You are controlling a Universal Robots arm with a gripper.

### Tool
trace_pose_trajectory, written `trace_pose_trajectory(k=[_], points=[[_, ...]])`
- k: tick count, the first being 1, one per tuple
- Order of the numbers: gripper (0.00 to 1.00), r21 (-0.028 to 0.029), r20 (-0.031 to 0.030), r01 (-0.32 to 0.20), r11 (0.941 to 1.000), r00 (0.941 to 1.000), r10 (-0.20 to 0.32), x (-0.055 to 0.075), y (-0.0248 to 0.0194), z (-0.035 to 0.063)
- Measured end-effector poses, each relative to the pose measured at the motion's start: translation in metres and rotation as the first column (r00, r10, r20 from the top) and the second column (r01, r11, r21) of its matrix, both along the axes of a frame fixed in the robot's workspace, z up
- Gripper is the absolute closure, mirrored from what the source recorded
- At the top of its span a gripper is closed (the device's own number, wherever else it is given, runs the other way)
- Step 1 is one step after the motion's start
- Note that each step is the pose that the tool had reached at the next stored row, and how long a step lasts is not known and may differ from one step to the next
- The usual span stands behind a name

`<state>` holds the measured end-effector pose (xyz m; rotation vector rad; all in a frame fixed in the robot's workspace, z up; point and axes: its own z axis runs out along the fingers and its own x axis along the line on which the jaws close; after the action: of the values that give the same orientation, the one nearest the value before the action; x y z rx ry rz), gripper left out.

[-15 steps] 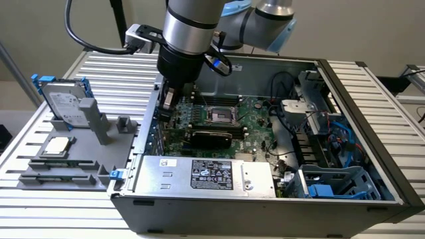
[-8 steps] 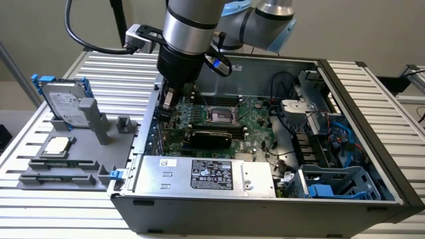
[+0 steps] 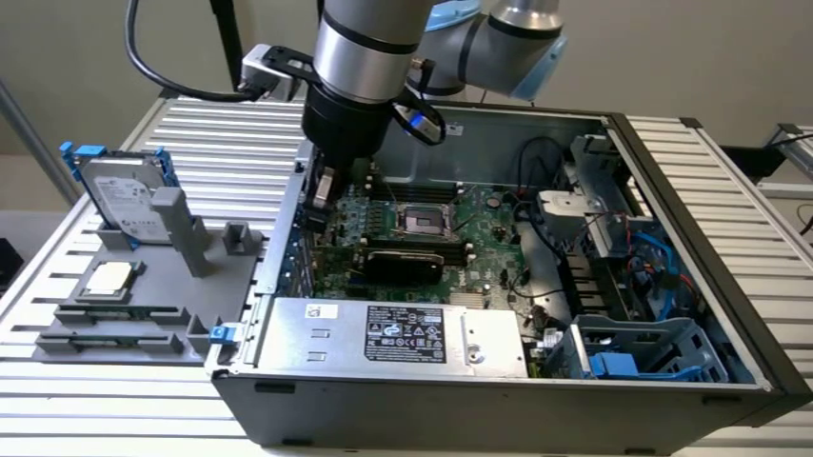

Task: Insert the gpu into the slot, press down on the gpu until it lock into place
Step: 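Press down on the gpu until it lock into place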

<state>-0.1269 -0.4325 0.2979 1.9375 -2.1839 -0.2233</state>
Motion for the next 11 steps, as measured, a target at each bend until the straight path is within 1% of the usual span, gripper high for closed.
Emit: trace_pose_trajectory(k=[2,5,6,7,8,9,10,11], points=[[0.89,-0.0018,-0.0004,0.0,1.0,1.0,0.0,0.003,-0.0001,0.0041],[0.89,-0.0021,0.0,0.0,1.0,1.0,0.0,0.009,0.0,0.0075],[0.89,-0.0021,0.0015,0.0,1.0,1.0,0.0,0.011,0.0,0.008],[0.89,-0.0023,0.0051,0.0,1.0,1.0,0.0,0.012,0.0,0.0083],[0.89,-0.0025,0.0112,0.0,1.0,0.9999,0.0,0.014,-0.0001,0.0085],[0.89,-0.0027,0.0208,0.0,1.0,0.9998,0.0,0.015,-0.0001,0.0086],[0.89,-0.0025,0.0341,0.0,1.0,0.9994,0.0,0.015,-0.0001,0.0085],[0.89,-0.0024,0.0499,0.0,1.0,0.9988,0.001,0.016,-0.0001,0.0085]])
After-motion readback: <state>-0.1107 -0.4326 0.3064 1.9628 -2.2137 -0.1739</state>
